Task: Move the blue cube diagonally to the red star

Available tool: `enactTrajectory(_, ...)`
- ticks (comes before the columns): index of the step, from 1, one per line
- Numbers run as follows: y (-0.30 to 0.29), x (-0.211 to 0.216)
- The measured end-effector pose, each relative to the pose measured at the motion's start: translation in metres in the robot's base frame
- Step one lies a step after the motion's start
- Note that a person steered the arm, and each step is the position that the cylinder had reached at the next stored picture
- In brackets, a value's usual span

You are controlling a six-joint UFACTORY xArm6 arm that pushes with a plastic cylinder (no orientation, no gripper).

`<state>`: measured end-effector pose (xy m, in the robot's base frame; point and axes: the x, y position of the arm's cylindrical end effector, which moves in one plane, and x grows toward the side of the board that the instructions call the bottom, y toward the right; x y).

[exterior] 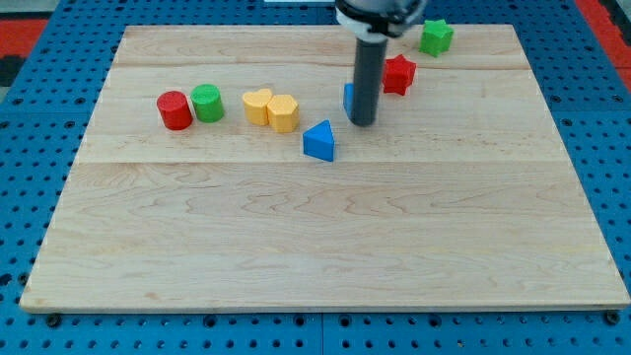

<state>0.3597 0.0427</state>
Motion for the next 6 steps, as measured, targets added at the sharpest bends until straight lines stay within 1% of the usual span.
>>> enactTrajectory(2,-0.074,-0.023)
enactTrajectory(3,-0.099,-0.061)
enactTrajectory(4,-0.04,-0.08)
enactTrajectory(5,-0.011,-0.078)
enactTrajectory(6,-0.011,-0.06)
